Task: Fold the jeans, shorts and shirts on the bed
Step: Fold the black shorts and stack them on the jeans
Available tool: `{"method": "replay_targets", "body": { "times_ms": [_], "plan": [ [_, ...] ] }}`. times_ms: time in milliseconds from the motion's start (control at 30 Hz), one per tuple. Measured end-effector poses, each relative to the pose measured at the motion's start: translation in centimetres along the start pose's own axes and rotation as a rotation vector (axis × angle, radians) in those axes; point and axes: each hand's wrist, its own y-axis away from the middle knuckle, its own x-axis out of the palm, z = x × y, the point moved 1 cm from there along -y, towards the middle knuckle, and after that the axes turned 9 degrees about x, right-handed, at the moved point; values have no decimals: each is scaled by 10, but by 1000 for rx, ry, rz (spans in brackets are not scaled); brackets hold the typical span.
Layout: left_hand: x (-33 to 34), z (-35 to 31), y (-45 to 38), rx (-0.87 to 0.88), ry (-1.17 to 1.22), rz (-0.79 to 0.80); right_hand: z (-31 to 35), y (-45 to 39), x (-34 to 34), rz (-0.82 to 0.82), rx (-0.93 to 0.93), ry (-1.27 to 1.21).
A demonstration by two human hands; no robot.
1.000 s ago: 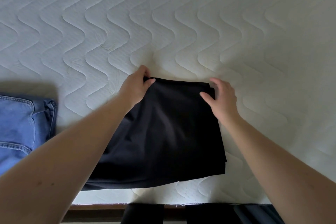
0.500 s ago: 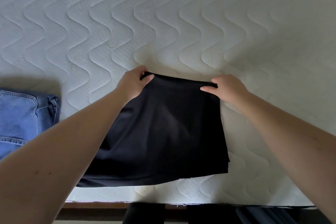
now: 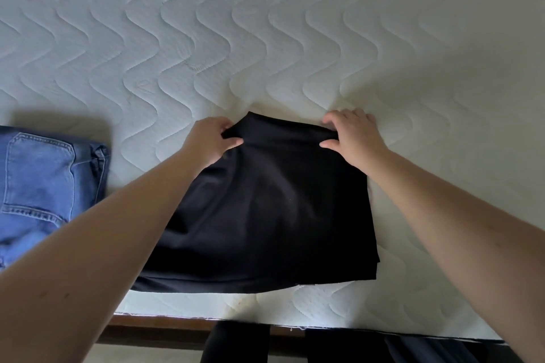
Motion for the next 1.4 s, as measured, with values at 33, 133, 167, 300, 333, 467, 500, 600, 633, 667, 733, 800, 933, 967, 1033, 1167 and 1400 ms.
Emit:
{"method": "replay_targets", "body": {
  "times_ms": [33, 133, 167, 300, 333, 467, 500, 600, 633, 667, 733, 800, 933, 967, 1033, 1167, 1400],
  "plan": [
    [-1, 1, 2, 3, -37, -48, 0, -2, 1, 12, 22, -8],
    [1, -1, 4, 34, -126, -137, -4, -3, 1, 22, 17, -15],
    [3, -2, 4, 31, -117, -137, -6, -2, 0, 7, 5, -20],
    [9, -10, 3, 45, 184, -21, -11, 4, -3, -36, -78, -69],
    [10, -13, 3, 58, 223, 7, -12, 6, -4, -27, -113, -87],
    [10, -27, 7, 85, 207, -58, -19, 14, -3, -22, -145, -105],
    [10, -31, 12, 78, 232, -82, -21, 16, -2, -30, -145, -91],
    [11, -37, 34, 104, 225, -120, -25, 25, 4, -57, -171, -75],
    [13, -39, 43, 124, 208, -133, -26, 29, 5, -78, -192, -86],
    [14, -40, 53, 145, 191, -144, -26, 34, 6, -102, -218, -112],
    [19, -42, 69, 176, 163, -162, -27, 44, 9, -138, -267, -163],
    [28, -43, 87, 249, 116, -204, -28, 54, 14, -184, -329, -160],
    [53, -38, 121, 430, -104, -408, -36, 75, 25, -223, -442, -51],
    [59, -37, 129, 446, -145, -433, -39, 80, 26, -214, -460, -24],
    [72, -34, 143, 492, -215, -450, -43, 91, 29, -193, -480, 21],
    [94, -33, 166, 542, -298, -400, -44, 113, 31, -192, -496, 69],
    [121, -26, 181, 508, -406, -304, -40, 140, 40, -187, -441, 74]
  ]
}}
